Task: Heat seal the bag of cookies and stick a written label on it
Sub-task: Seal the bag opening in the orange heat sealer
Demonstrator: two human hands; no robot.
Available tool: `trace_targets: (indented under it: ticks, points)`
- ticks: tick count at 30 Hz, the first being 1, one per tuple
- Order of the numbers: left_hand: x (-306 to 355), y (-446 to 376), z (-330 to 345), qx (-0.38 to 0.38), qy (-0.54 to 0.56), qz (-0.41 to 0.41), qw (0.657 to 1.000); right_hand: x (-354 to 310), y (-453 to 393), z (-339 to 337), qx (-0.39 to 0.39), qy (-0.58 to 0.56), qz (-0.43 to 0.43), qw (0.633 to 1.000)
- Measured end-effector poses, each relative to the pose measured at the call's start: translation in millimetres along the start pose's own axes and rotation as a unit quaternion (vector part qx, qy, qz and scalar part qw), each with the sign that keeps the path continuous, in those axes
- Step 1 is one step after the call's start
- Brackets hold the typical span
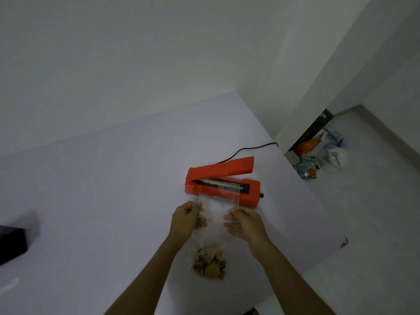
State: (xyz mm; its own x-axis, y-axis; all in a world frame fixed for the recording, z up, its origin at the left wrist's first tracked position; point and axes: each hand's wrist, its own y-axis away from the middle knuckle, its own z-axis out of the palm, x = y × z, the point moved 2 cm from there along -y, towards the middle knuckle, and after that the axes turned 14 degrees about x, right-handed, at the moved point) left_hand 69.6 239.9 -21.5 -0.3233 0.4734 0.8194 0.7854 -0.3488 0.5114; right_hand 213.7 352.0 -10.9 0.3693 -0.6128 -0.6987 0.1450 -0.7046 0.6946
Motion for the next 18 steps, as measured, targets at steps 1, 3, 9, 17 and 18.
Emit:
trace_targets:
  ticks: [1,3,9,17,18]
  points:
    - [-0.4,-0.5,0.2,0.002,-0.001,0.001,1.000,0.2,-0.4,-0.1,-0.002,0.003,0.001,1.000]
    - [0.8,-1.0,0.6,0.001,-0.004,0.010,1.000,-0.4,-0.8,0.1,-0.004,0.004,0.002,1.000]
    - [3.6,-2.2,4.7,-0.013,-0.024,0.034,0.999,-0.7,-2.8,-0.8,0.005,0.001,0.009,1.000]
    - [-0.4,-7.6,6.5,-0.009,-0.024,0.026,0.999,-0.8,-5.2,0.3,0.003,0.007,0.009,1.000]
    - [-0.1,-7.2,6.6,-0.008,-0.025,0.025,0.999,-0.8,-6.2,0.0,0.002,0.008,0.009,1.000]
